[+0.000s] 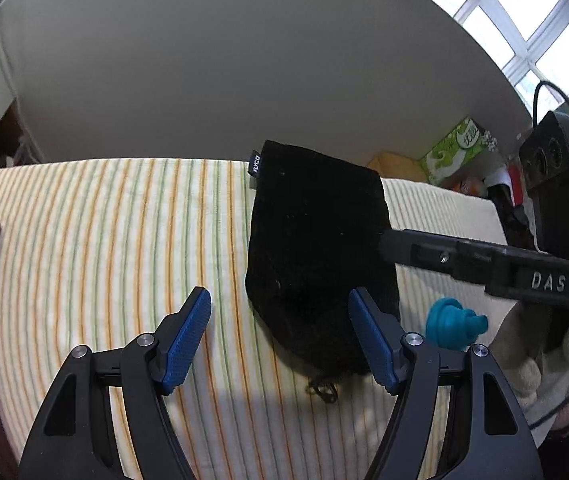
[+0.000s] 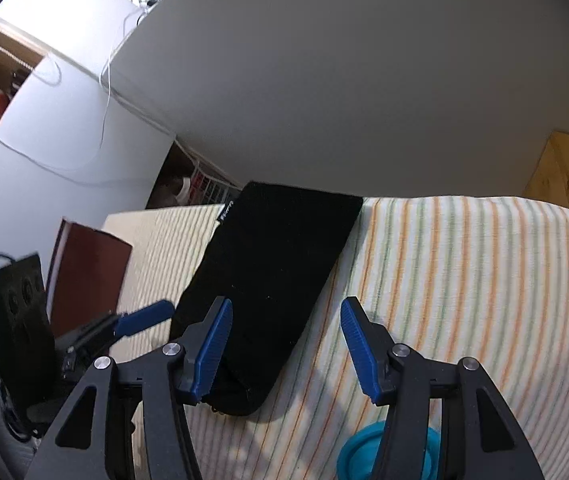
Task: Organize soft objects
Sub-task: 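Close both grippers on the black pouch and lift it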
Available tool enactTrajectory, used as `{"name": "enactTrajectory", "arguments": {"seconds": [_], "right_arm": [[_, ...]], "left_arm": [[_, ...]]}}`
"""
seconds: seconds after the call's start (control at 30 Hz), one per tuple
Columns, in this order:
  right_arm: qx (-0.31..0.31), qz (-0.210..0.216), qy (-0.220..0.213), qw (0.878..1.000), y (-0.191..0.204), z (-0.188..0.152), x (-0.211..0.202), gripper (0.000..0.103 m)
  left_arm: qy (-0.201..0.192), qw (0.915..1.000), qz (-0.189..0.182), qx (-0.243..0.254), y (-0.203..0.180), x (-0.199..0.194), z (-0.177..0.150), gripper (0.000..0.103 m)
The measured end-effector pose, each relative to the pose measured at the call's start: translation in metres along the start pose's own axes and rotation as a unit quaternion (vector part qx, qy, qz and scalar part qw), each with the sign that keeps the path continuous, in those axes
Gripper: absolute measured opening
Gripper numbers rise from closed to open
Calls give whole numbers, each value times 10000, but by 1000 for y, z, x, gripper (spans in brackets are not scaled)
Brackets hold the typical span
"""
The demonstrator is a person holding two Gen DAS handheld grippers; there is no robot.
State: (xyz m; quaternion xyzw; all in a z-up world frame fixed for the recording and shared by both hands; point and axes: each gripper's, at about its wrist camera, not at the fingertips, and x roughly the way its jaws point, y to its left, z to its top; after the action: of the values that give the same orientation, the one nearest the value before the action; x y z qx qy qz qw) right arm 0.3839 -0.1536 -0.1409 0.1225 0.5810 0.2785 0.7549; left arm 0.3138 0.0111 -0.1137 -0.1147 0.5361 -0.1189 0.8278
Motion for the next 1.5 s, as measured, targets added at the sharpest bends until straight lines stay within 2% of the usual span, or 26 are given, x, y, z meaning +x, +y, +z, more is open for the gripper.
{"name": "enactTrajectory", "arguments": {"seconds": [0.17,0.23,0.3,0.4,0.6,0.73,1.17,1.37,1.5], "right_arm": [[-107,-60,87,9999,8,1,12,53],[-104,-35,108,9999,10,2,14,53],[-100,-10,120,9999,12,3,17,53],[-178,-50,118,9998,19,2,22,51],[-187,-140,45,9997,26,-5,22,40],[-235,-112,31,9997,29,-11,14,38],[-610,122,-238,9978,77,-58,-30,37],[-975,215,-381,9943,122,-82,-54,37],[-1186,296,-405,9917,156,-94,-55,37]], "left_arm": [[50,9997,31,241,-9,5,1,71],[57,9995,8,325,-13,8,1,68],[64,9993,-83,369,-17,7,0,54],[20,9987,-38,505,-22,7,-2,50],[-137,9971,139,733,-34,-4,-13,42],[-195,9973,106,699,-33,-14,-19,40],[-785,9929,262,855,-44,-82,-72,39],[-1157,9880,403,942,-41,-130,-104,39],[-1322,9864,457,861,-27,-156,-123,39]]}}
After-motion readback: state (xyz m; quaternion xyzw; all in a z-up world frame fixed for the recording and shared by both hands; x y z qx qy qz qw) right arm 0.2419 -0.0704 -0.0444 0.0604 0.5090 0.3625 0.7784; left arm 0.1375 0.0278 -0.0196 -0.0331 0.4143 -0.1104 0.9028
